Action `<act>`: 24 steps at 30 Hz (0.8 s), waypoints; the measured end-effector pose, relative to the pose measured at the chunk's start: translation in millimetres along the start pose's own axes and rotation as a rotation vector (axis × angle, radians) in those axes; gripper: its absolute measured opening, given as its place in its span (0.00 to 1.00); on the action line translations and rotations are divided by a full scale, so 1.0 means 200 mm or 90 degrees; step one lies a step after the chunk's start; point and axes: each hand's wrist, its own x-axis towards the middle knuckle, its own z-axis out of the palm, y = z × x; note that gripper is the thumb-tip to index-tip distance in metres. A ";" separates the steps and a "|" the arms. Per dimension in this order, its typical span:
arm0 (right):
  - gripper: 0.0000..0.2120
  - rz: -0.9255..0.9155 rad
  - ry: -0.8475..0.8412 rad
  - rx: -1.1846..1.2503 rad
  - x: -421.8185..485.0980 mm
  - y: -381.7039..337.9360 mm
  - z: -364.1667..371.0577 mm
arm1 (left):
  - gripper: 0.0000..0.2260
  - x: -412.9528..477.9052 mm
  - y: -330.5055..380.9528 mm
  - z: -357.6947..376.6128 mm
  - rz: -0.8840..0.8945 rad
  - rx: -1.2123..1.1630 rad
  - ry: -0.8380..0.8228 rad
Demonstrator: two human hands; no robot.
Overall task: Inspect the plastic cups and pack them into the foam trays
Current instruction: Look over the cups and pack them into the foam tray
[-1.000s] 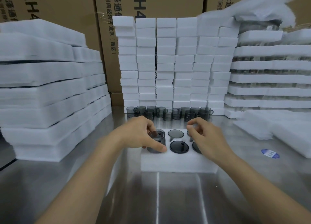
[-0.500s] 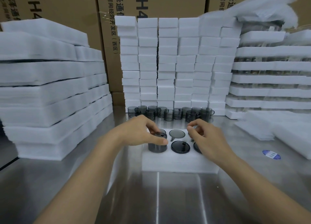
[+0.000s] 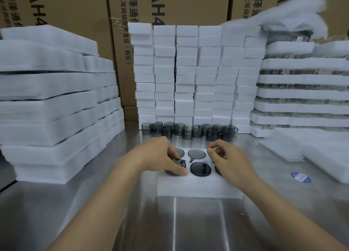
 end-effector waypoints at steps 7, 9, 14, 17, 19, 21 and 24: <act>0.22 -0.100 -0.072 -0.203 -0.01 -0.04 0.03 | 0.29 0.10 0.12 0.22 0.000 0.036 0.100; 0.27 -0.096 -0.122 -0.246 -0.02 -0.03 0.07 | 0.29 0.14 0.11 0.29 -0.025 0.052 0.040; 0.27 -0.045 -0.253 -0.350 0.01 -0.02 0.10 | 0.27 0.19 0.07 0.32 -0.039 0.117 -0.023; 0.26 -0.050 -0.278 -0.369 0.02 -0.03 0.09 | 0.27 0.20 0.07 0.34 -0.034 0.104 -0.015; 0.27 -0.058 -0.281 -0.364 0.02 -0.03 0.09 | 0.29 0.19 0.07 0.34 -0.025 0.070 0.003; 0.29 -0.049 -0.257 -0.284 0.02 -0.02 0.07 | 0.31 0.17 0.04 0.32 -0.020 -0.037 0.037; 0.31 0.004 -0.174 -0.087 0.01 0.05 -0.01 | 0.34 0.12 -0.09 0.31 -0.033 -0.215 0.102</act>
